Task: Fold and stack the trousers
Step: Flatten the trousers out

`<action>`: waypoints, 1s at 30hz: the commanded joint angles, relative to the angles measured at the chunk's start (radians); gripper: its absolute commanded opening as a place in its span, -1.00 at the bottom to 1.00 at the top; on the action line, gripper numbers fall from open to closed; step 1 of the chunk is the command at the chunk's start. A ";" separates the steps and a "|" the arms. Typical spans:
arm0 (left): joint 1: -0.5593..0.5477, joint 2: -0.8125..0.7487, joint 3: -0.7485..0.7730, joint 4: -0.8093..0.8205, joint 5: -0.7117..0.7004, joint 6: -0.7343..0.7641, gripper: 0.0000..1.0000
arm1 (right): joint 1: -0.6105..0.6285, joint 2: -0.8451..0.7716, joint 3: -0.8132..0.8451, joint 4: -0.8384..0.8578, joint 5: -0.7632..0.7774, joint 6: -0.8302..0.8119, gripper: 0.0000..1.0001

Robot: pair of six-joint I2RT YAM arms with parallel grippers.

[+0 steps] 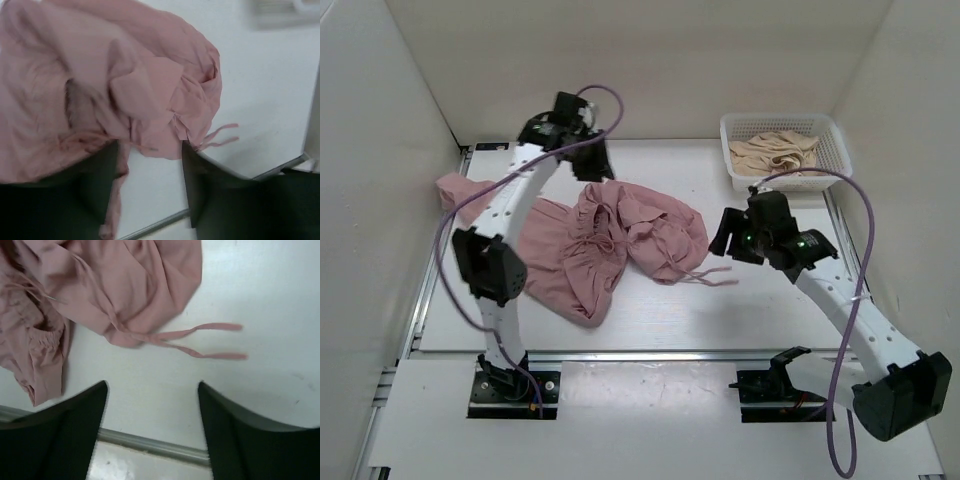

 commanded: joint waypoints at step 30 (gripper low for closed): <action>-0.191 -0.233 -0.837 0.210 -0.236 -0.184 0.87 | 0.100 0.071 0.065 0.002 -0.033 -0.041 -0.06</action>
